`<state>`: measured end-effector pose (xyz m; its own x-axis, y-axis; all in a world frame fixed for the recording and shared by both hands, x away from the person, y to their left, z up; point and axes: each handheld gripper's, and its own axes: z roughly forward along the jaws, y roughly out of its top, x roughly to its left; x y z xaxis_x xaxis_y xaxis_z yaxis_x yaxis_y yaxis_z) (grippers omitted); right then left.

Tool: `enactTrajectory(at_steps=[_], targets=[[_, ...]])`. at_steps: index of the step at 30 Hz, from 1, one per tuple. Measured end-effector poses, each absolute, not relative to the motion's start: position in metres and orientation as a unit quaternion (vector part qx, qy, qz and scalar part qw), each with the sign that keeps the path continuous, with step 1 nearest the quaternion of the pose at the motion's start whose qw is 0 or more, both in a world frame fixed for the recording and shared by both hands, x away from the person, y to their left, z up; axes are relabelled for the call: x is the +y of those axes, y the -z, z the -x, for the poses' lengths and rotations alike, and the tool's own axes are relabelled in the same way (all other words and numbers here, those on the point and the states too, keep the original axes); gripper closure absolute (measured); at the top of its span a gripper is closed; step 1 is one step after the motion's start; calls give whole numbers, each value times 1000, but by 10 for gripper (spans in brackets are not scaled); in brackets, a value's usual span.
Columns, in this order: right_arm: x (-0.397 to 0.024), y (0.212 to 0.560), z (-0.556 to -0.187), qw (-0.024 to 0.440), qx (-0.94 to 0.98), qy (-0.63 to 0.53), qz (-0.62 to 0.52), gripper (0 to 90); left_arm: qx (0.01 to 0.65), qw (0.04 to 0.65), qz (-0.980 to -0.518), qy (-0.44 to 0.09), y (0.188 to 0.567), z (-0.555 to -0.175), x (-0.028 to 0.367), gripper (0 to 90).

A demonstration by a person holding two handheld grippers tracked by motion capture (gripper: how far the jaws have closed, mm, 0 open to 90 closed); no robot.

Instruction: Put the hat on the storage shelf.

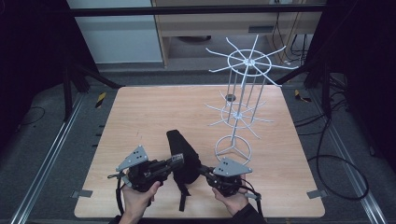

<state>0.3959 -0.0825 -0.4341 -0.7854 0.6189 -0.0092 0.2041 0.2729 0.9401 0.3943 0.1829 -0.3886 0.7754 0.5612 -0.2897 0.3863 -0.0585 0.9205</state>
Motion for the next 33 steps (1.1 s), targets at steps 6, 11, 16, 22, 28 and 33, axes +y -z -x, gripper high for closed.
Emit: enactTrajectory(at_steps=[6, 11, 16, 22, 28, 33], targets=[[-71, 429, -394, 216, 800, -505, -240, 896, 339, 571, -740, -101, 403, -392, 199, 758], [-54, 431, -396, 209, 820, -480, -231, 895, 354, 542, -751, -128, 416, -390, 215, 723], [-27, 435, -402, 205, 832, -467, -221, 891, 374, 515, -756, -152, 426, -390, 232, 717], [-6, 441, -407, 205, 841, -451, -216, 890, 397, 490, -758, -166, 437, -394, 248, 703], [8, 448, -411, 205, 846, -440, -218, 890, 417, 467, -759, -181, 445, -396, 257, 643], [13, 450, -413, 200, 846, -442, -222, 889, 429, 466, -749, -192, 445, -396, 264, 530]])
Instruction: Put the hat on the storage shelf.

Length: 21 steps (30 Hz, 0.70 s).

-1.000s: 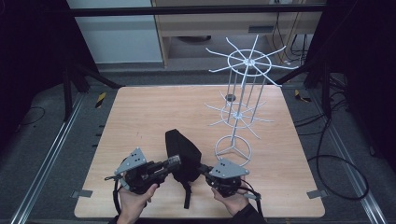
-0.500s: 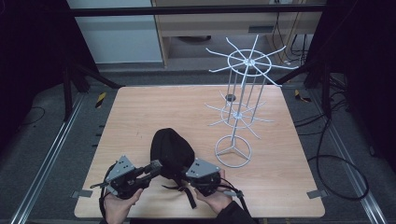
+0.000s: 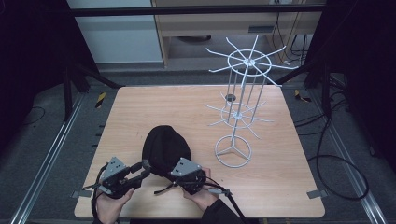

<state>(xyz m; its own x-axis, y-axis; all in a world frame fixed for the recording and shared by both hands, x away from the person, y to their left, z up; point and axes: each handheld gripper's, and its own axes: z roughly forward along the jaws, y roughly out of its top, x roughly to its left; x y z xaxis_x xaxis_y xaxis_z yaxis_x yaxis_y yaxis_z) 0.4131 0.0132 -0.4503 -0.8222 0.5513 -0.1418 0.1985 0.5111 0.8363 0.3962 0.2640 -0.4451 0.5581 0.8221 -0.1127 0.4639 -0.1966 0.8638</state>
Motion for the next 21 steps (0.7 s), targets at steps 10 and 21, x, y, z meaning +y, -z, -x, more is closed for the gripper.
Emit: enactTrajectory(at_steps=[10, 21], targets=[[24, 456, -415, 190, 848, -447, -211, 864, 453, 487, -712, -225, 436, -392, 279, 442], [26, 457, -413, 166, 832, -494, -190, 680, 467, 481, -701, -242, 435, -396, 287, 447]])
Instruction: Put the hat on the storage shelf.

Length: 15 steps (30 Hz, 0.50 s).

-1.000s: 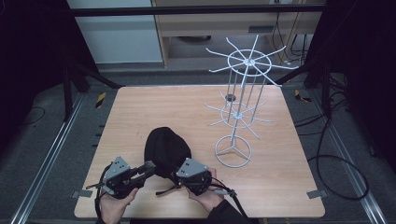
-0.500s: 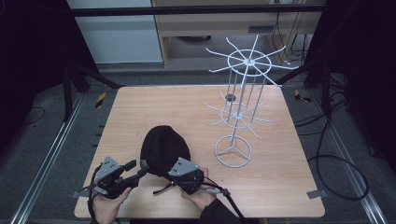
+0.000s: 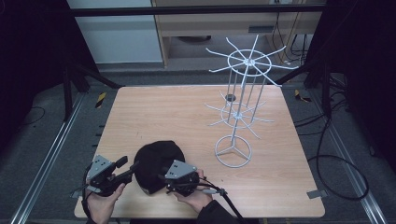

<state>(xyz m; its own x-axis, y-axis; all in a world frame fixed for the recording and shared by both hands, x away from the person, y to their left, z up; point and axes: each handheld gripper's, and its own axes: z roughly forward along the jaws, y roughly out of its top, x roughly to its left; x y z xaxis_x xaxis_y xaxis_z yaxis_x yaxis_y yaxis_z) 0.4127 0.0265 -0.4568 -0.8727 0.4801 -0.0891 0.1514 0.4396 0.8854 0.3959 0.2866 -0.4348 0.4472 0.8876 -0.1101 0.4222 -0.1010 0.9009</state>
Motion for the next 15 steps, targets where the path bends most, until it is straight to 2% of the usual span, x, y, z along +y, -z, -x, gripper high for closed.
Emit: enactTrajectory(at_steps=[8, 15], targets=[[-16, 442, -417, 190, 791, -528, -244, 547, 462, 480, -707, -236, 428, -400, 279, 446], [-59, 439, -420, 217, 774, -519, -291, 505, 451, 468, -723, -234, 421, -406, 263, 437]])
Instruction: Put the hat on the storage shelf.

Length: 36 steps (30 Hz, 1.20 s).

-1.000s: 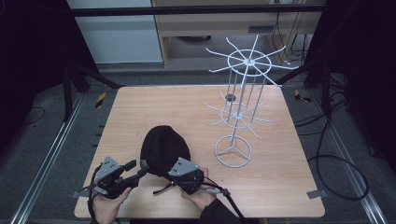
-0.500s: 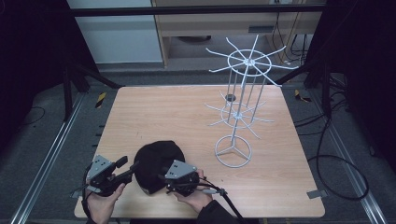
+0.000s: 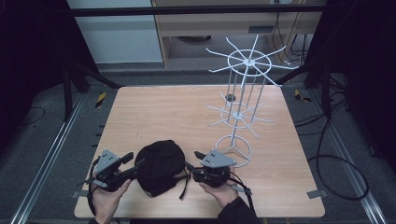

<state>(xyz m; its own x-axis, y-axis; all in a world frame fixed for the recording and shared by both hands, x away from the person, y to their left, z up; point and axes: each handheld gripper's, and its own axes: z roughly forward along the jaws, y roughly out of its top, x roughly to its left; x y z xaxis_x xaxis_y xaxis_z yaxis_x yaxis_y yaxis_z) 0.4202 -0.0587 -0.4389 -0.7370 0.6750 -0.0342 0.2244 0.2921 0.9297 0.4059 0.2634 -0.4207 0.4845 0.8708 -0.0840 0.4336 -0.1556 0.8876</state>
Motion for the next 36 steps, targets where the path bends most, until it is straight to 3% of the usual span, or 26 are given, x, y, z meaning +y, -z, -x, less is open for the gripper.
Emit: enactTrajectory(at_steps=[21, 26, 36], targets=[[-202, 458, -401, 264, 735, -470, -413, 448, 446, 431, -755, -213, 417, -429, 224, 448], [-223, 463, -404, 276, 723, -456, -439, 436, 447, 423, -761, -204, 422, -432, 221, 447], [-223, 473, -411, 273, 735, -436, -442, 405, 452, 390, -783, -174, 439, -443, 215, 466]])
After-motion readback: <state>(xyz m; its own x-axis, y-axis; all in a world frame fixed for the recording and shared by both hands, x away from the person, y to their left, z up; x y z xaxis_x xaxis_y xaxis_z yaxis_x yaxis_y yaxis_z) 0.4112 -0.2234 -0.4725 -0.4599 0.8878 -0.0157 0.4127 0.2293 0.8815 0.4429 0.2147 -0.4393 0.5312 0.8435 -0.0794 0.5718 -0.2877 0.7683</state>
